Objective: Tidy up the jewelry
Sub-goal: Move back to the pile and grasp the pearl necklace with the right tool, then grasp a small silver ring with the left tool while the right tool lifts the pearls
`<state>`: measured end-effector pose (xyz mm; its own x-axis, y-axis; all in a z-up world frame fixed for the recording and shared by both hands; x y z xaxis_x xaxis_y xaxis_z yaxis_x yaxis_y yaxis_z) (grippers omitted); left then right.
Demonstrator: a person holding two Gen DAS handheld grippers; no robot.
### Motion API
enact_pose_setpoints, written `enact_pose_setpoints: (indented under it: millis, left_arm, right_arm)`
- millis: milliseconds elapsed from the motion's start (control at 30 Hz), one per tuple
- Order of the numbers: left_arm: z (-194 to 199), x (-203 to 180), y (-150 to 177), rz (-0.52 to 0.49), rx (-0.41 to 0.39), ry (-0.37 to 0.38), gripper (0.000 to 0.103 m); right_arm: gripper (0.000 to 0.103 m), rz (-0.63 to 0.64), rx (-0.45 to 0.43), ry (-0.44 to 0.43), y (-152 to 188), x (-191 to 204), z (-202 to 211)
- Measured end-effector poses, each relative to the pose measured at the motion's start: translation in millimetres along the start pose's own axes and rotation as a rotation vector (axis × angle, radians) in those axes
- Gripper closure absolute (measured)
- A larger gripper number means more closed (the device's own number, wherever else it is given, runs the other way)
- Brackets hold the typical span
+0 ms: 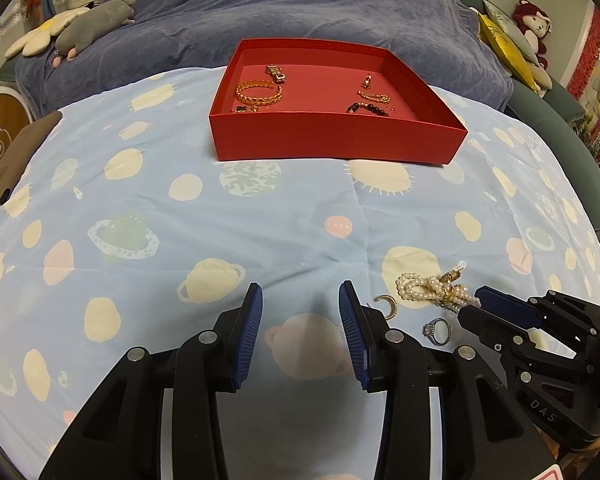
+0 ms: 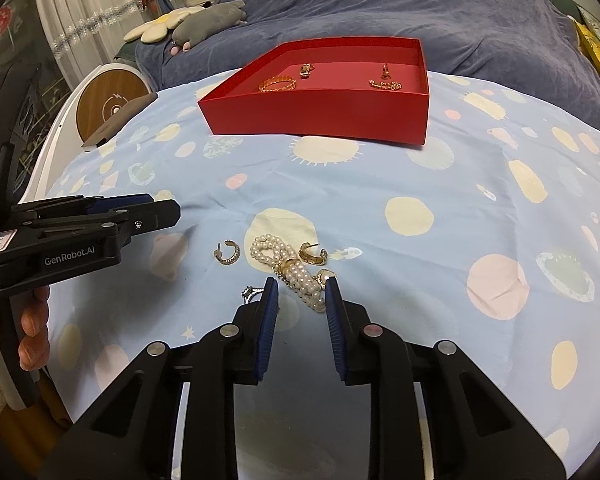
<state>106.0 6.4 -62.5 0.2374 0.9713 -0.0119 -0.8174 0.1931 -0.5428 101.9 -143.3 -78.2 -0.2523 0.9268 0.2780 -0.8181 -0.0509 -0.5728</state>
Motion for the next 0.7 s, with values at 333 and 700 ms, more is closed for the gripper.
enact_pose_setpoints:
  millis: [333,700]
  left_arm:
    - [-3,-8,2,-0.016,0.015,0.02,0.065]
    - [1,-35,-1,-0.04,-0.009,0.1,0.065]
  right_arm:
    - [0.099,0.003,-0.01,-0.001,-3,2,2]
    - [0.099,-0.053,-0.13,-0.022,-36,-7,41]
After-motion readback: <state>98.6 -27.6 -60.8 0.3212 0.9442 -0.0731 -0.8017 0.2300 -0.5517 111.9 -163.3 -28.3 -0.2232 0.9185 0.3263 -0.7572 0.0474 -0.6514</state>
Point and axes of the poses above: each gripper's, at about its wrist camera, not at the fingertips, and z roughly against the way its jaws point, x to its left, y to its underside, the point moved 7 cm from there along -z, roughly the way its jaws point, and after that the axes turned 9 degrees about -z, right-handed, at the moved point
